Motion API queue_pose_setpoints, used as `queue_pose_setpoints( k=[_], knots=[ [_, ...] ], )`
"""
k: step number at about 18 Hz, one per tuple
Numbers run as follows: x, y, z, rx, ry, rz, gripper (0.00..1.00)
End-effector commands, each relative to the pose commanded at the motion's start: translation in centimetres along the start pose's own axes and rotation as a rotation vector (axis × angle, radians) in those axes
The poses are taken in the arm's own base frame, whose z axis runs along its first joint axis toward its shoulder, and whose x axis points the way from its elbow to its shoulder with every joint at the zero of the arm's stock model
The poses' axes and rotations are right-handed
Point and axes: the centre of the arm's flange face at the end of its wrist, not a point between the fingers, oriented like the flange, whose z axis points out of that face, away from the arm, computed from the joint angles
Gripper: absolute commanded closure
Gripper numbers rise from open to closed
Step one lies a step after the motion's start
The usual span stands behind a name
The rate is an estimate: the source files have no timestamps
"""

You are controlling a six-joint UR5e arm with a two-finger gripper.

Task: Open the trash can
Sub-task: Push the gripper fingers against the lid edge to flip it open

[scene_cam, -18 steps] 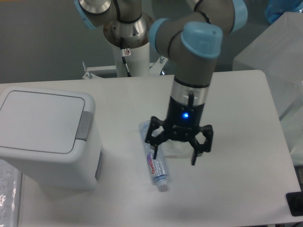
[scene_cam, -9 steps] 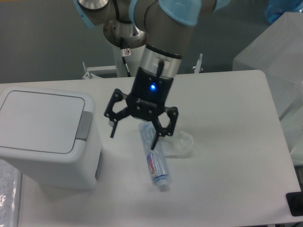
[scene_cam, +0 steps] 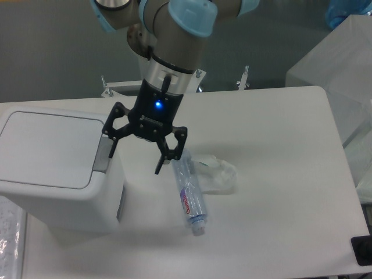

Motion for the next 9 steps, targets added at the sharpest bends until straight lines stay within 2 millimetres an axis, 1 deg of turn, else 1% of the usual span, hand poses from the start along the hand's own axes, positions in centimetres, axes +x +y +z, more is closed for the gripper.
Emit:
queue_pose_setpoints(
  k=[5,9],
  knots=[
    [-0.5,0.2,1.3,-0.017,0.003,0.000,0.00],
    [-0.7,0.4,1.6,-0.024,0.004,-0.003,0.00]
  ],
)
